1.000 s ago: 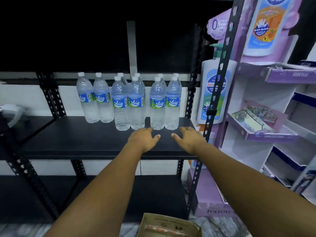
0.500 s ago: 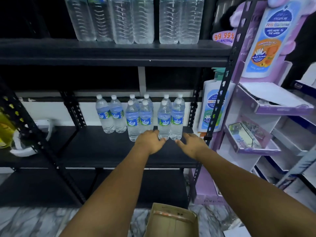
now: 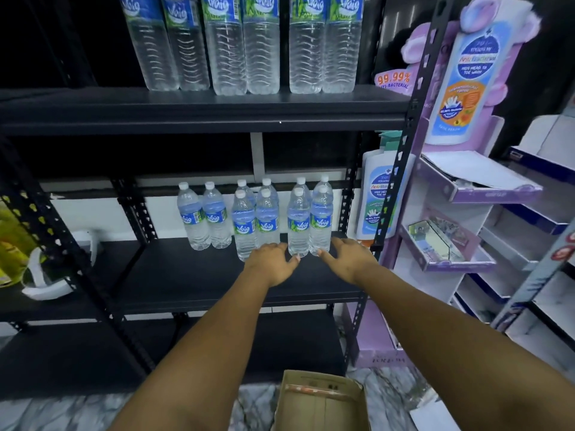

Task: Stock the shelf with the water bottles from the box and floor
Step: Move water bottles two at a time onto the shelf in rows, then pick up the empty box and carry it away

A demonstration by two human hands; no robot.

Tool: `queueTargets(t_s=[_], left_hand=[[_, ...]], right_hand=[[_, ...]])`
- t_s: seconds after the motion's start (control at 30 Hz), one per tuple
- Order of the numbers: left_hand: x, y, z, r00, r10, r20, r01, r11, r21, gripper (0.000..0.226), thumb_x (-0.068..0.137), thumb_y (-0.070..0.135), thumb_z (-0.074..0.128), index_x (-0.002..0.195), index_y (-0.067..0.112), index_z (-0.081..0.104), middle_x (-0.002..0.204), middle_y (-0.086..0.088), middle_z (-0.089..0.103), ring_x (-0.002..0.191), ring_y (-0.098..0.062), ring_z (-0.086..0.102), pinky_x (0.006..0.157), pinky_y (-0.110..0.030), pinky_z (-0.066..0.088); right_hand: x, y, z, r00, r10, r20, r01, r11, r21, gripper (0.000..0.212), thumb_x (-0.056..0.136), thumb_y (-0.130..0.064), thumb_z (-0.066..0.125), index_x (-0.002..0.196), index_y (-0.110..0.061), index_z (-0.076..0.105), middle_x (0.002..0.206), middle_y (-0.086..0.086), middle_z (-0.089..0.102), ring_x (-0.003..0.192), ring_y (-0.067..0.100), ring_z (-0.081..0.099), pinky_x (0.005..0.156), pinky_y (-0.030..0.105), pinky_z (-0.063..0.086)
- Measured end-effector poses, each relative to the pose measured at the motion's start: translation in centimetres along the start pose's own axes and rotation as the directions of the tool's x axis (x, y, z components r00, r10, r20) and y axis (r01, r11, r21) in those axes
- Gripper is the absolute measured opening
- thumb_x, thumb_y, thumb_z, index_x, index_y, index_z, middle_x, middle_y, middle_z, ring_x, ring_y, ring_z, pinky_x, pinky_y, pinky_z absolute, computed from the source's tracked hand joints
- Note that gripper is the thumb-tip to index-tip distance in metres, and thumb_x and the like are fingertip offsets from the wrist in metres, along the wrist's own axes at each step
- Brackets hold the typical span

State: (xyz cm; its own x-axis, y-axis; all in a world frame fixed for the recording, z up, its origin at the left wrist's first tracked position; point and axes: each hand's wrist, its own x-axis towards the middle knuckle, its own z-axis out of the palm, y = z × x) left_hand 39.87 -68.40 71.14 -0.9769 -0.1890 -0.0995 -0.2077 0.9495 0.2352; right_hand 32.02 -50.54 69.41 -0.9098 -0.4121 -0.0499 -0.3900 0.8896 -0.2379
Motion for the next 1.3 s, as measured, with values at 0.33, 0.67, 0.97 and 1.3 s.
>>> queueTargets(t_s=[0.33,0.67,0.97,1.3], left_hand=[[1.0,-1.0,3.5,1.000,0.022,0.014,-0.022,0.999,-0.028,0.065,0.098,0.052,0.038,0.150,0.015,0.029,0.153,-0.011,0.036,0.140,-0.028,0.032,0.114,-0.042,0.030],[1.6,0.0,12.2,0.991,-0.015,0.133,0.024,0.998,-0.063,0.063,0.098,0.049,0.039,0.149,0.012,0.031,0.151,-0.012,0.038,0.141,-0.029,0.031,0.114,-0.040,0.029],[2.1,-0.3,24.7,0.948,-0.129,0.292,0.160,0.984,-0.084,0.062,0.099,0.047,0.040,0.149,0.012,0.031,0.152,-0.011,0.037,0.141,-0.028,0.029,0.114,-0.039,0.027],[3.2,-5.8,40.5,0.878,-0.209,0.432,0.253,0.966,-0.046,0.062,0.098,0.045,0.041,0.150,0.014,0.029,0.151,-0.012,0.038,0.138,-0.028,0.034,0.113,-0.038,0.030]], right_hand=[[-2.0,0.6,2.0,0.998,0.048,0.027,-0.049,0.999,0.021,0.070,0.097,-0.060,0.029,0.150,-0.015,0.027,0.154,0.011,0.033,0.142,0.029,0.028,0.115,0.045,0.025],[-2.1,6.7,9.5,0.976,0.113,0.184,-0.122,0.992,0.038,0.069,0.097,-0.059,0.031,0.150,-0.016,0.027,0.153,0.011,0.035,0.139,0.030,0.032,0.111,0.041,0.029],[-2.1,13.0,21.5,0.918,0.146,0.369,-0.204,0.971,0.122,0.071,0.089,-0.070,0.032,0.141,-0.022,0.037,0.137,0.011,0.052,0.122,0.033,0.050,0.103,0.045,0.042],[-2.0,18.0,37.7,0.841,0.253,0.477,-0.338,0.936,0.101,0.085,0.081,-0.074,0.022,0.142,-0.018,0.040,0.140,0.010,0.051,0.126,0.030,0.048,0.106,0.042,0.039]])
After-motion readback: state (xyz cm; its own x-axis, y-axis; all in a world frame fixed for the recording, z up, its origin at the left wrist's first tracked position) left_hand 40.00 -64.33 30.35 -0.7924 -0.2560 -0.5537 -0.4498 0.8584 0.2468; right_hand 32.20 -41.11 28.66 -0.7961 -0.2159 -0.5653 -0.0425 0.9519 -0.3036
